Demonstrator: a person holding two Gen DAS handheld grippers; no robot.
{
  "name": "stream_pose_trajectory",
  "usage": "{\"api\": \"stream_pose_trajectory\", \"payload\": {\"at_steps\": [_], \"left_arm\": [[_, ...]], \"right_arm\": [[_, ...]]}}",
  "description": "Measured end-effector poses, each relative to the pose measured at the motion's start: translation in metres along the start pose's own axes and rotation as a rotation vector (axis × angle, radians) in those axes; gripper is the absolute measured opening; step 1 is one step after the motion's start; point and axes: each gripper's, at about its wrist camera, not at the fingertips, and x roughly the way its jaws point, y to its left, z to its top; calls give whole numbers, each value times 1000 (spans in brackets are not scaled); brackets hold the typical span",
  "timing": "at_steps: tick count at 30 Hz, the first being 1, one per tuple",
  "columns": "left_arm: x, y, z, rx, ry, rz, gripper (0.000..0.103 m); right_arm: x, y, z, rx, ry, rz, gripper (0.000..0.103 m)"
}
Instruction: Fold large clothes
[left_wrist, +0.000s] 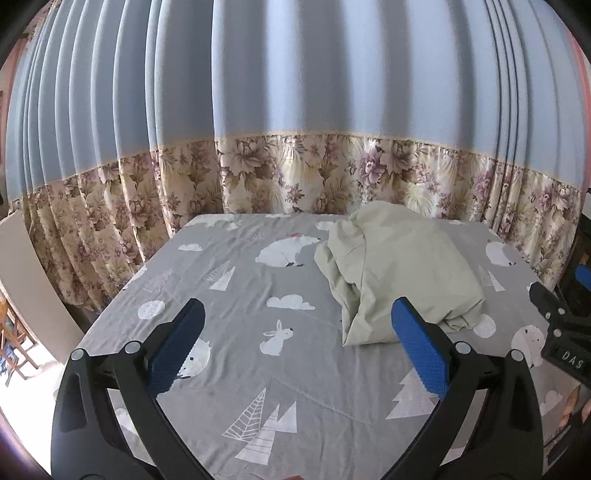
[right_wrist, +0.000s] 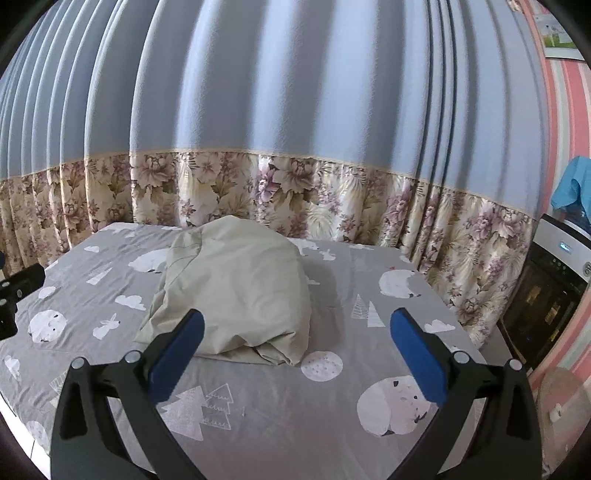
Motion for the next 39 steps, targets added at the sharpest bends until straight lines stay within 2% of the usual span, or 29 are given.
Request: {"api": "stream_pose_trajectory", "payload": {"at_steps": [7, 12, 20, 39], "left_arm": [[-17, 0, 7, 3, -48, 15, 100], [-22, 1, 11, -4, -60, 20, 100], [-24, -4, 10, 8, -59, 23, 100], [-13, 2, 5, 11, -40, 24, 100]], "right_arm": [[-11, -2, 2, 18, -10, -25, 101], [-19, -8, 4, 33, -26, -43, 101], [-15, -9, 1, 42, -6, -55, 101], [-3, -9, 2, 64, 15, 1, 101]]}}
